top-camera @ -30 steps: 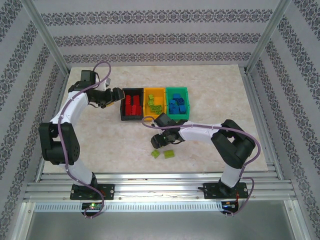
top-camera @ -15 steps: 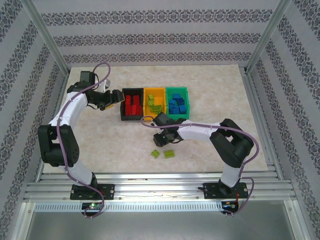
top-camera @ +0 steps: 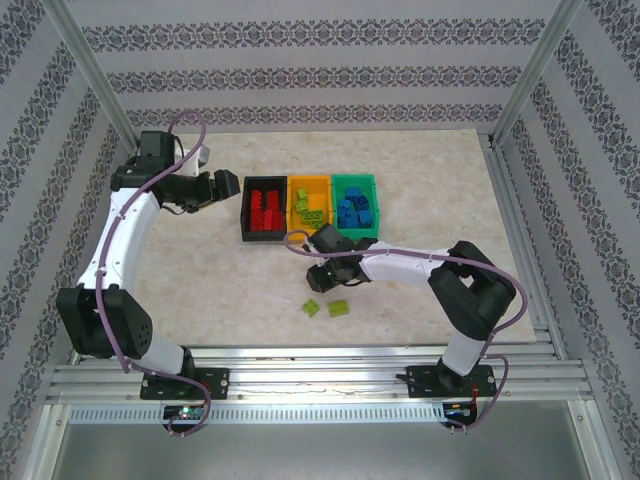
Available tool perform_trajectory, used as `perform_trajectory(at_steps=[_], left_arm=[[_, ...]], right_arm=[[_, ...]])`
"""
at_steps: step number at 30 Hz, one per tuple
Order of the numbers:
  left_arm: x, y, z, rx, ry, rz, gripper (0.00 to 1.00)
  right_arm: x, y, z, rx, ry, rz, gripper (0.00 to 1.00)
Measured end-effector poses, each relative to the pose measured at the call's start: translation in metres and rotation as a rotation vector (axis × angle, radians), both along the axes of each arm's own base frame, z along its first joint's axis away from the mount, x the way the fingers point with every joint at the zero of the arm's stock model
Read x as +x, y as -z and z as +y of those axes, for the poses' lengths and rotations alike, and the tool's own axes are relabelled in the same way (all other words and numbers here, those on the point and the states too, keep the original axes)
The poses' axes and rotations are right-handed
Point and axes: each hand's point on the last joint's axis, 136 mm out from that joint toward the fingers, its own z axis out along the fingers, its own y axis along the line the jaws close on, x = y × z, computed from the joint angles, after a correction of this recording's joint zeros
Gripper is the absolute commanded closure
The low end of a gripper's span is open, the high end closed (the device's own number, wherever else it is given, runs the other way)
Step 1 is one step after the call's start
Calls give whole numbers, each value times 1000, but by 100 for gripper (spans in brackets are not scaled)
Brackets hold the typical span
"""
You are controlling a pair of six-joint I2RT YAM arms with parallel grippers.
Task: Sort the legos into containers by color
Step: Pick up the lego from the bottom-center of the table, then place the lego in the container.
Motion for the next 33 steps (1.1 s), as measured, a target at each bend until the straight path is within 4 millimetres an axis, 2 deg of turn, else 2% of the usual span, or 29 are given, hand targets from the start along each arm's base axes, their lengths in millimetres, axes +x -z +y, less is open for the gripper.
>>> perform_trajectory(at_steps=[3,6,11,15,18,23,27,31,33], left_arm=[[-4,1,1,10,0,8,18],[-9,12,2,16,-1,29,18],[-17,51,3,27,-2,80,19],[-22,78,5,39,-4,107,19],[-23,90,6,48,-7,112,19],[-21,99,7,54,-11,100,19],[-20,102,13,88,-24,99,19],[-20,106,17,115,-32,97,19],[-20,107,18,130,-30,94,19]], right_arm=[[1,-3,1,9,0,-4,77],[5,-10,0,26,9,-11,77],[18,-36,-1,79,33,-56,77],[34,-60,-9,121,73,-100,77],[51,-78,-15,151,112,-136,77],[85,-105,-24,200,181,-185,76],[121,-118,-14,243,210,-204,71],[157,-116,4,256,225,-212,51],[167,-111,10,256,230,-208,49]])
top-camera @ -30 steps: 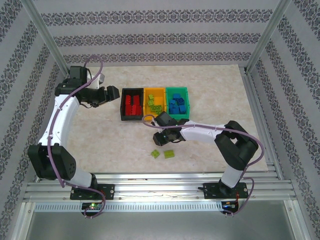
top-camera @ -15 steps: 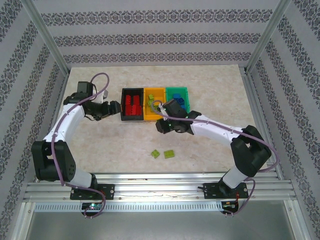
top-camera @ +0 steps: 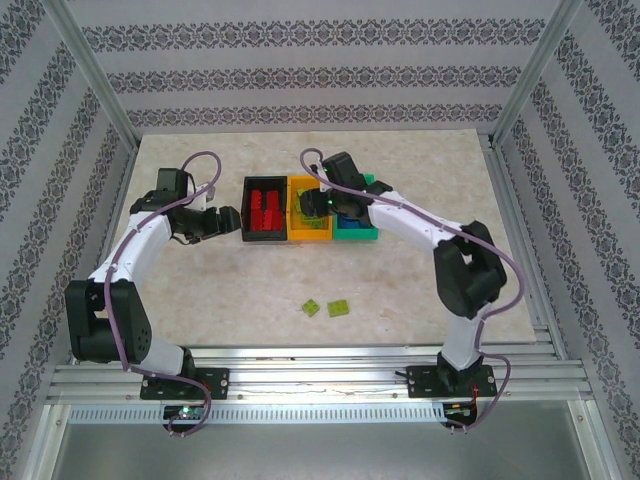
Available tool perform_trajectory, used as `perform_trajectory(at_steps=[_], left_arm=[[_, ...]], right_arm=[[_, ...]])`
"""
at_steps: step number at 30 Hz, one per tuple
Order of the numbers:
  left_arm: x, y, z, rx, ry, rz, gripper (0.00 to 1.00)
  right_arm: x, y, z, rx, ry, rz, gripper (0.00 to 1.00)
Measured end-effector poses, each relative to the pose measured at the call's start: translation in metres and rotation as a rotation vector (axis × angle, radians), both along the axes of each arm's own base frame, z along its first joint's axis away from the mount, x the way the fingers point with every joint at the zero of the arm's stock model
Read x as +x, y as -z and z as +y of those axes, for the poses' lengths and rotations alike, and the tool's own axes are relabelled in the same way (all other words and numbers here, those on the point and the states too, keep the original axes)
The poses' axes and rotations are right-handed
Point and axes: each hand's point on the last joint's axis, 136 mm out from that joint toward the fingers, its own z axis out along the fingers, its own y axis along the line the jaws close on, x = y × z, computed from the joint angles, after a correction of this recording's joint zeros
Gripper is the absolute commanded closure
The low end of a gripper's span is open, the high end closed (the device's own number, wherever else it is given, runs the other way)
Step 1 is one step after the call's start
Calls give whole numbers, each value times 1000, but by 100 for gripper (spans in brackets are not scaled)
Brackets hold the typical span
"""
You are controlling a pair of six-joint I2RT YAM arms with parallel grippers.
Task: Sort the legos into containers by color
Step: Place the lego in the container, then pick up the lego from the bottom-center of the table.
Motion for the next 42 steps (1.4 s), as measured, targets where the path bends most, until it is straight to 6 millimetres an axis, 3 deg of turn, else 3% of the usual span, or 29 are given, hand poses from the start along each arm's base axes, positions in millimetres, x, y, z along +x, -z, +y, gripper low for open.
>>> perform_trajectory(at_steps=[4,7,11,18,23,29,35,42], left_arm=[[0,2,1,30,4,-3,19],[0,1,-1,45,12,-7,19],[-3,-1,-10,72,47,-23,19],[-9,1,-28,121,118,-26,19],[-13,0,-23,181,125,-34,19],[-14,-8,-18,214,122,-64,19],[-15,-11,-16,227,116,-74,19],[-15,-14,-14,237,113,-84,19]], right_arm=[[-2,8,-1,-14,1,23,48],[-19,15,-7,-32,-16,36,47],[-71,30,-16,-65,-80,77,47],[-182,55,-17,-132,-270,142,45],[-235,75,-16,-190,-350,190,44],[-252,87,-7,-230,-379,204,44],[-252,108,4,-304,-394,217,44],[-248,117,7,-381,-389,190,45]])
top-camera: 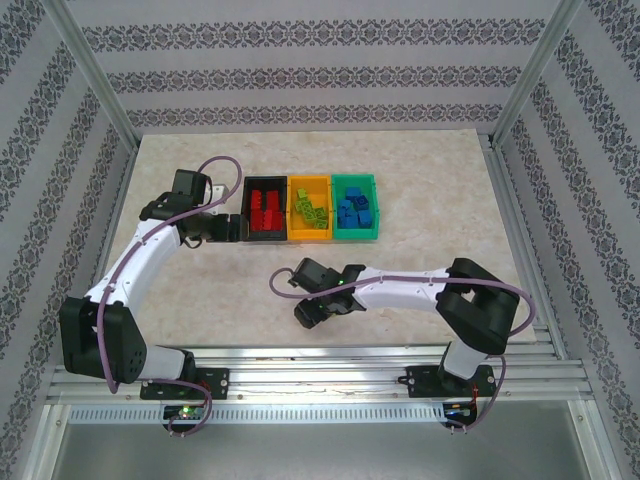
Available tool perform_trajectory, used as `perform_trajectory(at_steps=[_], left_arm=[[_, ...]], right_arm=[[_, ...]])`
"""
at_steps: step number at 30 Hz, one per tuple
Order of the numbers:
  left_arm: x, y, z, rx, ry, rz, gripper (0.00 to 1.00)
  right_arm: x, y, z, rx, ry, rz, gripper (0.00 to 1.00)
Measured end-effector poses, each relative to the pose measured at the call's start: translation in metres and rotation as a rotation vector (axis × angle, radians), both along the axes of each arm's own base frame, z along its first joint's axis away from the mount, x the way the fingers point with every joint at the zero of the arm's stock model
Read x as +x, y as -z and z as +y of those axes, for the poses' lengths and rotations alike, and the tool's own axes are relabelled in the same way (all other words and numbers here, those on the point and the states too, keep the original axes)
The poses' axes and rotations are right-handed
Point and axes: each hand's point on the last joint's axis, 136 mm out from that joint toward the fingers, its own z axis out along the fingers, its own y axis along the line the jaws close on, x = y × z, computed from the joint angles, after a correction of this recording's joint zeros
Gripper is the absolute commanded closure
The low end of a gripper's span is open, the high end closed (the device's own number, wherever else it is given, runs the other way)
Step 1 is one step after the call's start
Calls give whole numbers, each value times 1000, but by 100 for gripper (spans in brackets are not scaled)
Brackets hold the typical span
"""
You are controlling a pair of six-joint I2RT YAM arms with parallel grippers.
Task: Sort the legos into containers by color
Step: Pick up the lego from the bottom-center of the table.
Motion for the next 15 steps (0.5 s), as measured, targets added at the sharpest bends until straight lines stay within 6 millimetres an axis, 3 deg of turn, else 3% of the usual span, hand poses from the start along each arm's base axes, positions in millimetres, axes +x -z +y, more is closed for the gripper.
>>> perform_trajectory(at_steps=[3,9,15], left_arm=[[0,0,0,0,0,0,19],[-1,0,-4,0,11,0,19],[-1,0,-4,0,13,1,19]], right_arm=[[1,3,3,-19,-4,-9,51],[4,8,2,-56,-16,-42,71],[6,8,2,-60,-9,-54,73]])
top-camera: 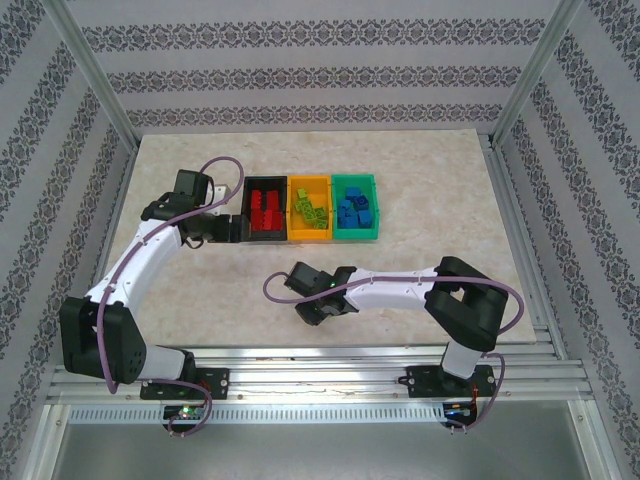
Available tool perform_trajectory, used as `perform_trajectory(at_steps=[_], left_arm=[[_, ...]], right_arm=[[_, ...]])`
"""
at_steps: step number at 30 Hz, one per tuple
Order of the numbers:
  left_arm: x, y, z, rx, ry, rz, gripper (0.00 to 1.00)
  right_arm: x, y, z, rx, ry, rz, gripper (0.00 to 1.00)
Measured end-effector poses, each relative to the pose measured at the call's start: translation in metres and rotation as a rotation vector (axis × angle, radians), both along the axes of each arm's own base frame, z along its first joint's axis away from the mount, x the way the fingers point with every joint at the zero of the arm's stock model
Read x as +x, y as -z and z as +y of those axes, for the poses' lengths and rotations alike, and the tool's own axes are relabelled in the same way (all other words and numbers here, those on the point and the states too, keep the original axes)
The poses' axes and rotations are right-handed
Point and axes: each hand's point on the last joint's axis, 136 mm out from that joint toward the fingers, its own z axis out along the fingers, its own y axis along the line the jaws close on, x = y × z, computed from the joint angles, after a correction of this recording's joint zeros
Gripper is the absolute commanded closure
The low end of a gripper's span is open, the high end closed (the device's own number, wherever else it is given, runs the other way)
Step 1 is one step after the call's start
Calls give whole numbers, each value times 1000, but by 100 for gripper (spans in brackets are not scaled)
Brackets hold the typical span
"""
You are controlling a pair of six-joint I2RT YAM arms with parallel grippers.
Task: Sort the legos into containers by color
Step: Pick up the lego from the bottom-center of the table, then place the lego in the container.
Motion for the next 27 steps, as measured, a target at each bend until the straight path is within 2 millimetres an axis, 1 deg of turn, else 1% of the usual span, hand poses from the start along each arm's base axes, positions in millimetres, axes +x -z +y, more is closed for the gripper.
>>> perform_trajectory(at_steps=[5,8,10,14,19,22,25,27], left_arm=[[0,0,0,0,0,1,19],[-1,0,0,0,0,2,19],[-1,0,0,0,0,2,19],[-1,0,0,1,1,3,19],[-1,1,0,3,2,4,18],[0,1,1,8,4,3,18],[-1,2,1,10,7,5,19],[-2,2,1,11,9,9,19]], right_arm=[[3,-2,2,16,5,-8,73],[11,-7,2,37,23,-15,73],[19,-13,2,62,43,-24,73],[43,-27,-1,127,100,-49,73],[74,-37,-10,170,175,-83,73],[97,-47,-15,210,223,-103,73],[126,-63,-19,289,275,-126,73],[150,-74,-23,343,317,-136,72]])
